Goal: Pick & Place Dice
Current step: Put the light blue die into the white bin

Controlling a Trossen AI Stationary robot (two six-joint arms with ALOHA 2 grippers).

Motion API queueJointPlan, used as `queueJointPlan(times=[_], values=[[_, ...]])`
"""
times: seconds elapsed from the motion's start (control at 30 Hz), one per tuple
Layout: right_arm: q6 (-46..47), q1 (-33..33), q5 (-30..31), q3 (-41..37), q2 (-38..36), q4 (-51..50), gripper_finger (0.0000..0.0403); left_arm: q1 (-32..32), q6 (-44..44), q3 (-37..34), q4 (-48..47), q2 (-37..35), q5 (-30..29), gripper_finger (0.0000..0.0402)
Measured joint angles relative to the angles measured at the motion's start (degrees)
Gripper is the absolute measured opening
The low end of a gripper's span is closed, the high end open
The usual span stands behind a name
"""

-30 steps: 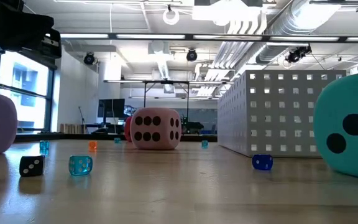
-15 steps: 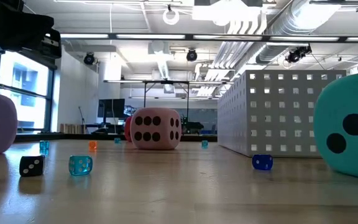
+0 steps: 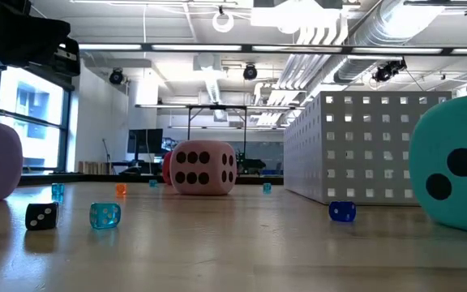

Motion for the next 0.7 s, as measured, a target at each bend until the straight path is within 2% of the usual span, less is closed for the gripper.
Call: queueJointPlan(times=[0.13,0.23,0.33,0.47,0.57,0.7], values=[[-0.6,-0.2,0.2,0.0,0.0,0.0,0.0395,0.0,0.0,0.0,0.0,0.0,0.0,0.0000],[-4.8,0.2,0.2,0.0,0.0,-0.1,0.0395,0.0,0.0,0.0,0.0,0.0,0.0,0.0000],[-9.5,2.3,0.3,0.0,0.0,-0.6,0.0394,0.0,0.0,0.0,0.0,0.0,0.0,0.0000],[-8.5,6.1,3.0,0.2,0.0,-0.8,0.0394,0.0,0.0,0.0,0.0,0.0,0.0,0.0000],[-6.0,9.4,4.5,3.4,0.0,-9.3,0.0393,0.0,0.0,0.0,0.0,0.0,0.0,0.0000],[3.5,10.9,3.4,11.5,3.4,-25.1,0.0393,0.0,0.0,0.0,0.0,0.0,0.0,0.0000]])
